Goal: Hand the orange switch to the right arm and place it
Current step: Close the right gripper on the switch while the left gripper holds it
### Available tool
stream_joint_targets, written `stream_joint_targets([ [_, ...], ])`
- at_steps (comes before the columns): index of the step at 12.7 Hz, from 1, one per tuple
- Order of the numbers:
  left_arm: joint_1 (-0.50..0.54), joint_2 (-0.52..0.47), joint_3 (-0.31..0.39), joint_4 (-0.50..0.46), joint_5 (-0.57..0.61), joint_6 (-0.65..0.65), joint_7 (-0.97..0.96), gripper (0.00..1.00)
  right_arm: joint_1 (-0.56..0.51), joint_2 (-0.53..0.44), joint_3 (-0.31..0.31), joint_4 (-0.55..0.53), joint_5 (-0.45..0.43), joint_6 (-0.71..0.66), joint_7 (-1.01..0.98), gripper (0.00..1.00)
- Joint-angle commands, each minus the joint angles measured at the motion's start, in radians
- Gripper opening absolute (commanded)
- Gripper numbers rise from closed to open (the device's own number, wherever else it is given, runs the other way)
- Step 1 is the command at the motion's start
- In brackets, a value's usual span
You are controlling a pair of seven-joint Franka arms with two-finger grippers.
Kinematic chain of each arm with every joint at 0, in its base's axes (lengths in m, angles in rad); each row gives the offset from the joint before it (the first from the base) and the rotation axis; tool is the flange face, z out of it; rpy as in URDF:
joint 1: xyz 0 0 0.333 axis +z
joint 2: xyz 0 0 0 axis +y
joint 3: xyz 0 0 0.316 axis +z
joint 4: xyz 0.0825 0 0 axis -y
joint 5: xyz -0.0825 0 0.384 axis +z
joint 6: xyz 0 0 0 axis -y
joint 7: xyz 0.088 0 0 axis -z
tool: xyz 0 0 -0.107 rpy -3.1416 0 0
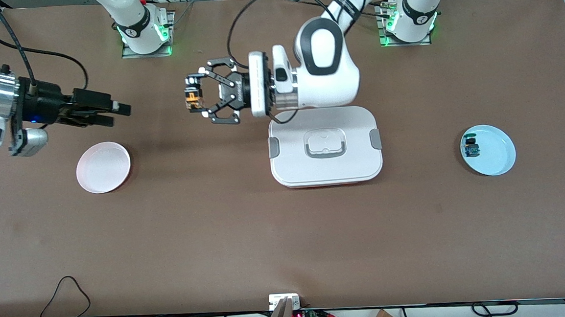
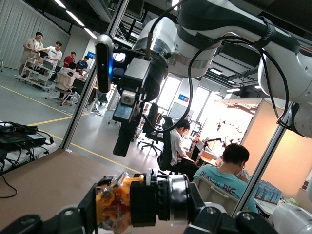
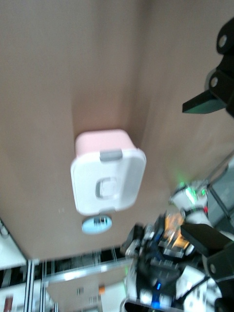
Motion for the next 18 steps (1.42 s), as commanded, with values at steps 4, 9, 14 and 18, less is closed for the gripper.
stream_joint_targets([
  [4, -0.057, 0.004, 0.017, 0.037, -0.010, 0.088, -0.008, 0.00, 0.005, 0.036, -0.003, -0.081, 0.262, 0.008, -0.019, 1.00],
  [9, -0.063, 0.004, 0.019, 0.036, -0.008, 0.090, 0.004, 0.00, -0.002, -0.003, -0.020, -0.314, 0.574, -0.082, -0.026, 1.00],
  [14, -0.065, 0.004, 0.020, 0.037, -0.008, 0.090, 0.004, 0.00, -0.001, -0.009, -0.035, -0.390, 0.645, -0.172, 0.010, 1.00],
  [18, -0.065, 0.006, 0.023, 0.037, -0.008, 0.090, 0.004, 0.00, 0.007, -0.017, -0.034, -0.390, 0.649, -0.179, 0.052, 1.00],
])
